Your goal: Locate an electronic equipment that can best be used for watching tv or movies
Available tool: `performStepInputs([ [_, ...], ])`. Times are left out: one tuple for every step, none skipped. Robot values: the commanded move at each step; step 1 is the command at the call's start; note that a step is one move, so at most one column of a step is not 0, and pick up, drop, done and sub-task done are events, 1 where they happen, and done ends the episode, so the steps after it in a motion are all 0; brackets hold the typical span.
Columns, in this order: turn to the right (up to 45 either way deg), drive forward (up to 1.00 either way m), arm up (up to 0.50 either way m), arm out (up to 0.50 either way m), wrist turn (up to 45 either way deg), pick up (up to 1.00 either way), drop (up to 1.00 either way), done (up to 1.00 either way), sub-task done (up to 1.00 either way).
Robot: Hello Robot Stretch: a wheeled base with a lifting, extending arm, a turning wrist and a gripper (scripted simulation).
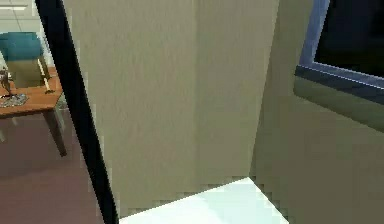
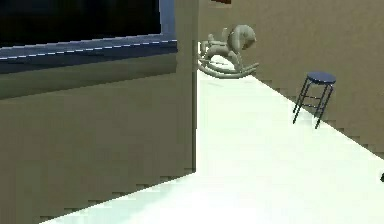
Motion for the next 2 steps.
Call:
performStepInputs([
  [-3.0,0.00,0.00,0.00,0.0,0.00,0.00,0.00,0.00],
  [0.0,0.80,0.00,0.00,0.0,0.00,0.00,0.00,0.00],
])
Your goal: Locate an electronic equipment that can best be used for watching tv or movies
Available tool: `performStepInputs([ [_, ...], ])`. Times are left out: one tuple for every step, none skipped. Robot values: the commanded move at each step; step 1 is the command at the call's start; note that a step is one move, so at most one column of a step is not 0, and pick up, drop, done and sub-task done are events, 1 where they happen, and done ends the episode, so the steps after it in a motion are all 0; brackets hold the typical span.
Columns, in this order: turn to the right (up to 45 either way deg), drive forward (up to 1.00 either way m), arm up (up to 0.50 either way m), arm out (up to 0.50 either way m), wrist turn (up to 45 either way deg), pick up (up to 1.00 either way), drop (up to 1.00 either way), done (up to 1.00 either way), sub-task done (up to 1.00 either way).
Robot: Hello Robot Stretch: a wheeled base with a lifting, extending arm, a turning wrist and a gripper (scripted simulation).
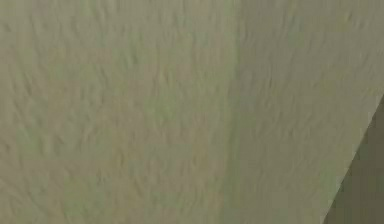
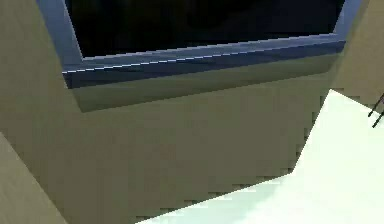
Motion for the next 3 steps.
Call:
performStepInputs([
  [45.0,0.00,0.00,0.00,0.0,0.00,0.00,0.00,0.00],
  [45.0,0.00,0.00,0.00,0.0,0.00,0.00,0.00,0.00],
  [12.0,0.00,0.00,0.00,0.0,0.00,0.00,0.00,0.00],
])
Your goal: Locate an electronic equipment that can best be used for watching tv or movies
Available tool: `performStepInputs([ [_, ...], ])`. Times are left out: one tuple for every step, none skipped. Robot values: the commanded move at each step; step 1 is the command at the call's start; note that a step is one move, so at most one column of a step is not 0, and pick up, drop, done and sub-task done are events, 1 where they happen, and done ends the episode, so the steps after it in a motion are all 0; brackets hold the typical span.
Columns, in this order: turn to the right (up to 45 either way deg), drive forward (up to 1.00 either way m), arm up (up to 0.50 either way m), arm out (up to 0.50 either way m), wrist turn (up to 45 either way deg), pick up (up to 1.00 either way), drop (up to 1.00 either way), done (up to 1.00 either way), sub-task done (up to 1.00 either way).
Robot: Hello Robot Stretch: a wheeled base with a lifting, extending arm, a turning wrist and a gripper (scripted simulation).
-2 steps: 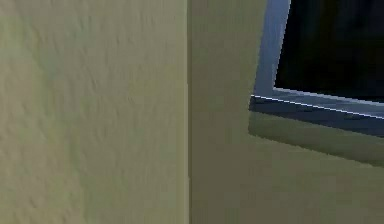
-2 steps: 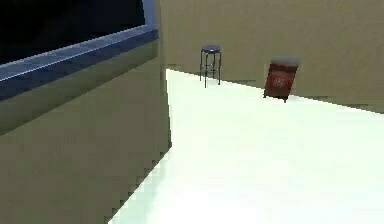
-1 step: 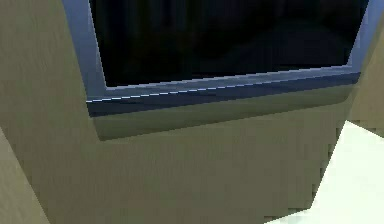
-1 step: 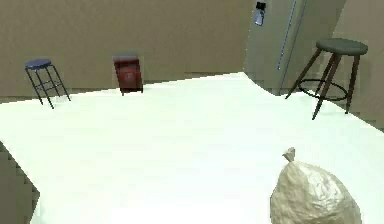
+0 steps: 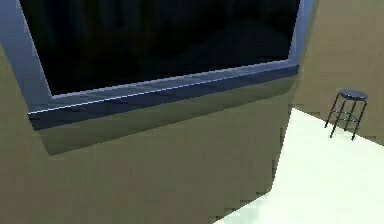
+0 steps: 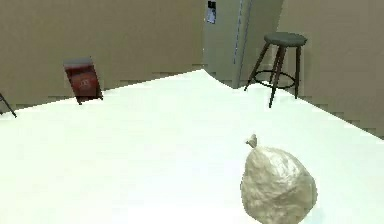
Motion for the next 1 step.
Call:
performStepInputs([
  [0.0,0.00,0.00,0.00,0.0,0.00,0.00,1.00,0.00],
])
